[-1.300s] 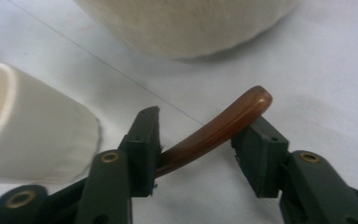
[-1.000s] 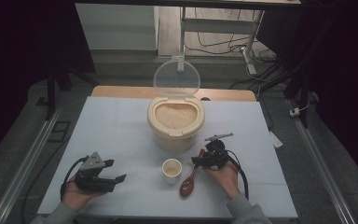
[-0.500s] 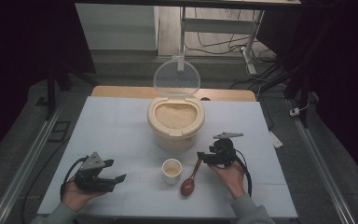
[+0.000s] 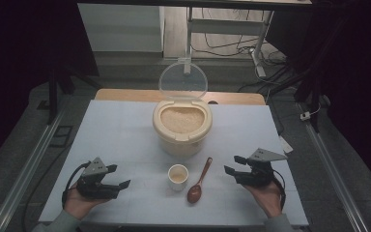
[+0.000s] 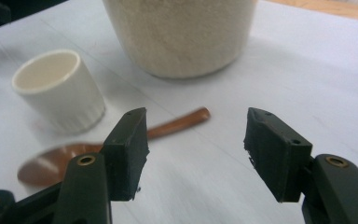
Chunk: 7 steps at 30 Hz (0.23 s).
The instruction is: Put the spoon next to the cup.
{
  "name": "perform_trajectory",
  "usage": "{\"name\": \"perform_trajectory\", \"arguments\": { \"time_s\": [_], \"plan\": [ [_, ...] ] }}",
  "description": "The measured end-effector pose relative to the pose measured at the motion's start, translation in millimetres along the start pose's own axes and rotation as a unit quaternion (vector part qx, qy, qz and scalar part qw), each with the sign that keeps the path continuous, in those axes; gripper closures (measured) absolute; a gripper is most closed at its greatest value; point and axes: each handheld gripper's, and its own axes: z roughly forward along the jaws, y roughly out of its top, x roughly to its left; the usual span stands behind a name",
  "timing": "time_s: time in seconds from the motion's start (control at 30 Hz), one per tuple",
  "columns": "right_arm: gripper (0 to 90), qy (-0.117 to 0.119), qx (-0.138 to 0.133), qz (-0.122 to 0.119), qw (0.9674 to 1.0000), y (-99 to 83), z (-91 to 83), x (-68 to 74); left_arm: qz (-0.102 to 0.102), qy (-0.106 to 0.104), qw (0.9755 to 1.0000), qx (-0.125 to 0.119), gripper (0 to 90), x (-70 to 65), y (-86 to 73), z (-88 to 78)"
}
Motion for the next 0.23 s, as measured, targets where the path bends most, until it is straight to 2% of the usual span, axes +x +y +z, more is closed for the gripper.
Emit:
{"name": "perform_trajectory", "arguments": {
  "time_s": [0.1, 0.23],
  "plan": [
    [39.5, -0.007, 0.001, -0.013, 0.9999, -7.5, -10.0, -4.3, -0.003, 0.001, 1.0000, -0.002, 20.9, -0.3, 0.2, -0.5],
    [39.2, -0.002, -0.002, -0.018, 0.9998, -12.3, -14.7, -8.5, -0.004, 0.001, 1.0000, -0.004, 20.2, -0.3, 0.4, -1.1]
  ]
}}
